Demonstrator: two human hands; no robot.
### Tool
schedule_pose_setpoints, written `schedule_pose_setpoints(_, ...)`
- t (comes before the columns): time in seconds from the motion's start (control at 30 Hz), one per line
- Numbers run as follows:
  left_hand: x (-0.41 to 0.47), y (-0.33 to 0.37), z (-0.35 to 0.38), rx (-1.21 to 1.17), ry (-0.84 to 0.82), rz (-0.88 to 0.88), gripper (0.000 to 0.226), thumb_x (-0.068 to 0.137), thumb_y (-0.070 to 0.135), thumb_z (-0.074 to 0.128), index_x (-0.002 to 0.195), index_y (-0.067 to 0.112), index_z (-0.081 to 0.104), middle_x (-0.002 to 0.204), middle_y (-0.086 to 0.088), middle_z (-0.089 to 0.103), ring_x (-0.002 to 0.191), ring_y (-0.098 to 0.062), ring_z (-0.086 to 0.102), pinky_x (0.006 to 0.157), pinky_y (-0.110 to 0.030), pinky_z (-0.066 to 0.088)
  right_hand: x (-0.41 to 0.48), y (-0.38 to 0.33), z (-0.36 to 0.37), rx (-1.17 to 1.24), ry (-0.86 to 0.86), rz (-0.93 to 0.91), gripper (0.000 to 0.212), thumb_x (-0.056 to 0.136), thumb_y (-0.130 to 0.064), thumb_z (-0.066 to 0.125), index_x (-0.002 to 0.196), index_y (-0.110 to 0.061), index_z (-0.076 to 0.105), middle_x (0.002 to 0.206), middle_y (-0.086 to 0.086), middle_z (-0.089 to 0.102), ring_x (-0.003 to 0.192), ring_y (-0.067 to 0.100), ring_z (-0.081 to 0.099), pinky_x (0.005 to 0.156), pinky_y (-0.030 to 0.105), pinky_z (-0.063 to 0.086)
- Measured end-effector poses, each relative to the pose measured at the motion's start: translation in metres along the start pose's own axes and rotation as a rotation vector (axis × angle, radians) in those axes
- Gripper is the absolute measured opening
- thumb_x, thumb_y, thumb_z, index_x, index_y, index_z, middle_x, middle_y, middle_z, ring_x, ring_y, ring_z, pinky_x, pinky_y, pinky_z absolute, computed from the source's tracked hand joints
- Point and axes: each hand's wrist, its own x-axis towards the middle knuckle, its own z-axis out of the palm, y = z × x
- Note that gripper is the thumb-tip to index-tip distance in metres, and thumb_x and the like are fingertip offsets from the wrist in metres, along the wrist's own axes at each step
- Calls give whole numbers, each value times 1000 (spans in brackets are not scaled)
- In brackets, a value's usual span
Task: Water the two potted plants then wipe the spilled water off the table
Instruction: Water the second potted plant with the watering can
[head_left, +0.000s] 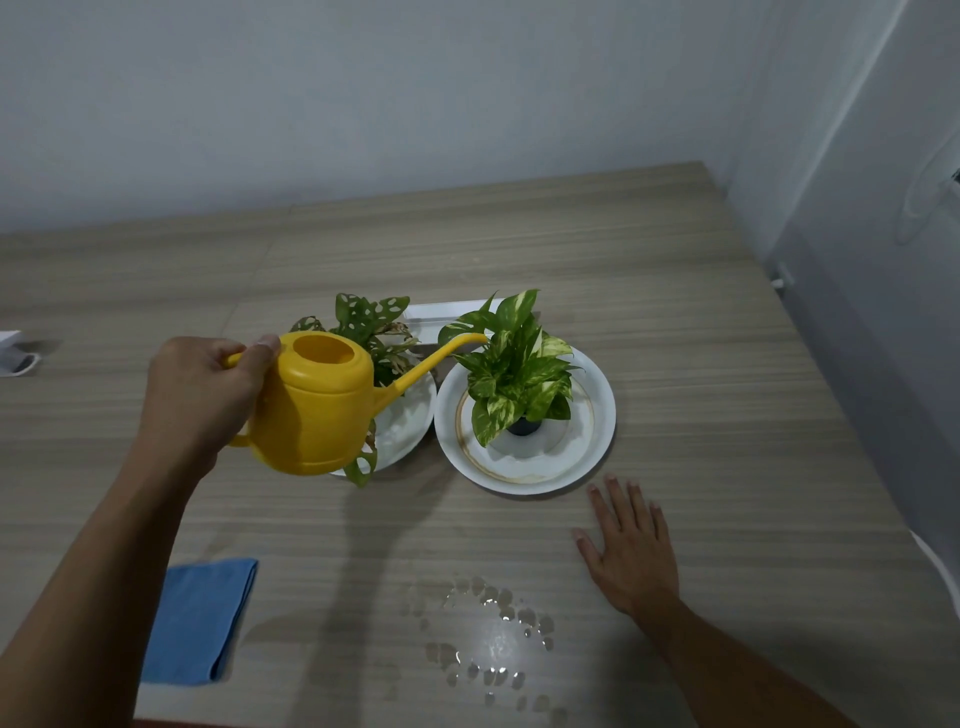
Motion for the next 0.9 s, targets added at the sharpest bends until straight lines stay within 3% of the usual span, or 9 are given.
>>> schedule_pose_setpoints(0.17,-4,2,4,-5,-31,-8,55,93,37,64,66,-11,60,56,-24,50,54,-29,45,58,-58,49,0,0,0,6,-3,2,67,91,-59,38,149,-25,40,160,2,31,147,28,27,117,47,16)
schedule_pose_setpoints(0.23,-5,5,6,-19,-35,-2,58,90,41,62,68,-13,61,56,-27,50,54,-29,45,57,-56,49,0,0,0,13,0,0,67,91,-59,38,149,-24,41,160,3,32,147,28,28,116,47,16)
schedule_pose_setpoints(0.4,-3,13,15,-60,-24,12,57,92,37,63,64,-12,56,52,-13,43,52,-27,41,57,-43,40,0,1,1,0,-18,6,68,92,-61,35,151,-26,35,162,1,27,149,26,22,118,46,11)
schedule_pose_setpoints(0.73,13,24,14,2,23,49,49,97,32,63,67,-7,63,54,-16,50,52,-30,46,58,-35,40,0,1,-1,-1,-18,10,68,92,-60,36,151,-27,36,162,0,27,149,26,23,117,46,13)
schedule_pose_setpoints(0.83,15,27,10,4,14,50,46,96,33,63,62,2,62,54,-15,49,53,-31,46,60,-42,43,-1,0,-2,-1,-16,10,68,92,-60,36,151,-27,36,161,0,27,149,26,24,117,46,14)
schedule_pose_setpoints(0.9,15,29,8,0,5,51,44,97,31,63,58,9,59,53,-13,48,53,-30,45,61,-38,41,-1,0,-2,-2,-14,8,68,92,-60,37,151,-26,37,161,1,29,148,27,25,116,47,15)
